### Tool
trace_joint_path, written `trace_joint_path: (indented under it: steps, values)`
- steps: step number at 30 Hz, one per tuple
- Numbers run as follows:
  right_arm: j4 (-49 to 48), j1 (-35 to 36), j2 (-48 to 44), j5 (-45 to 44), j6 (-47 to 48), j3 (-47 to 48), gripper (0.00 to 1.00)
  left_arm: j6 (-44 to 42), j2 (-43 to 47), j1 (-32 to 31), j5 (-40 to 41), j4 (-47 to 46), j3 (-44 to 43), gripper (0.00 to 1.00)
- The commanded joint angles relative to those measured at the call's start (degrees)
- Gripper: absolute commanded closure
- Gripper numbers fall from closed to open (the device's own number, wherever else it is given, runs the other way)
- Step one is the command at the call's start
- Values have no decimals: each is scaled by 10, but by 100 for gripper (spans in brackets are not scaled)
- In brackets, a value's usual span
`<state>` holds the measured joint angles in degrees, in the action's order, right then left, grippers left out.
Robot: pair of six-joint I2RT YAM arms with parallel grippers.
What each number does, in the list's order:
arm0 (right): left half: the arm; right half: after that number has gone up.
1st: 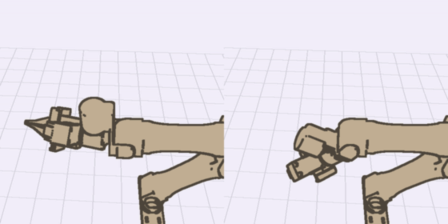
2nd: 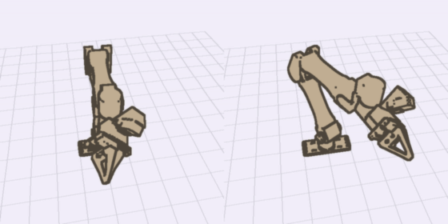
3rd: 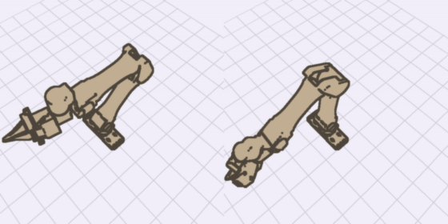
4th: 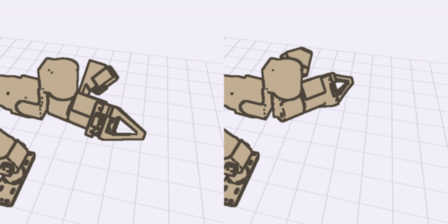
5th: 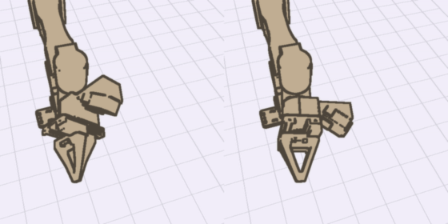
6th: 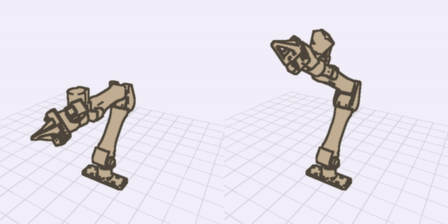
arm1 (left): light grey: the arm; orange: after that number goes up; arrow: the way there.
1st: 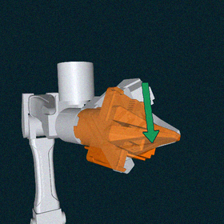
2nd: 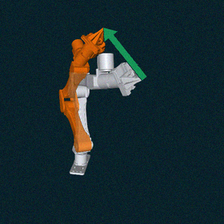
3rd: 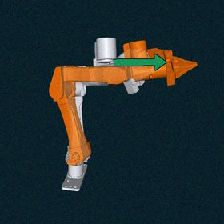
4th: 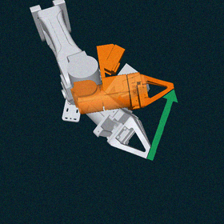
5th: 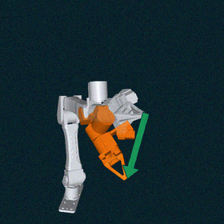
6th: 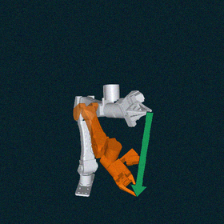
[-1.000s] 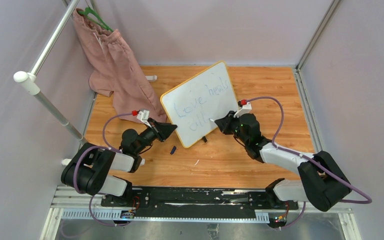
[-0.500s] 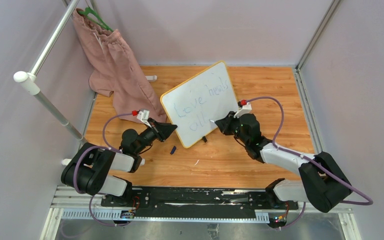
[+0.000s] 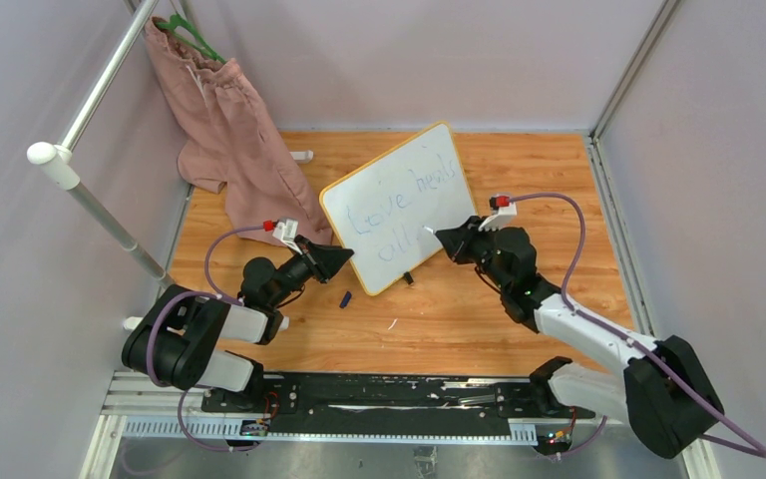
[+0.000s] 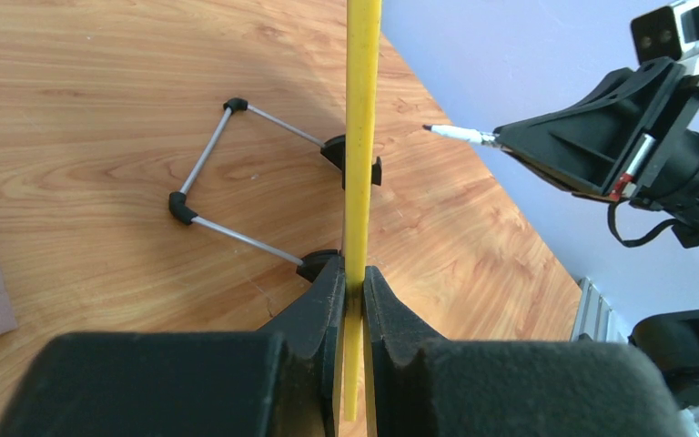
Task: Write a sentence on the whiteboard
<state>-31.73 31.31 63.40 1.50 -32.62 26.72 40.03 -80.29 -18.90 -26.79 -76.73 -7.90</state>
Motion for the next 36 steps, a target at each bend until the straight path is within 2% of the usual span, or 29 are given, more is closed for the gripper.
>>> trace_joint_path:
  steps: [1,11,16,22,25,30,36]
  values:
    - [28,-10,-38,1,21,9,100,-2,13,-5,-3,-11,2,100]
    - [140,-10,-155,20,62,7,100,2,17,-5,-4,3,-1,87]
    - [205,-9,-223,22,78,1,100,6,19,-5,-3,11,-4,74]
    - [253,-10,-272,25,88,-4,100,13,28,-6,8,26,-3,51]
    - [267,-10,-286,23,93,-2,100,15,42,-6,19,47,-3,44]
    - [286,-10,-310,3,105,1,100,-3,123,-6,52,157,3,39]
    - [301,-9,-333,3,113,2,100,-39,331,-6,137,439,10,33]
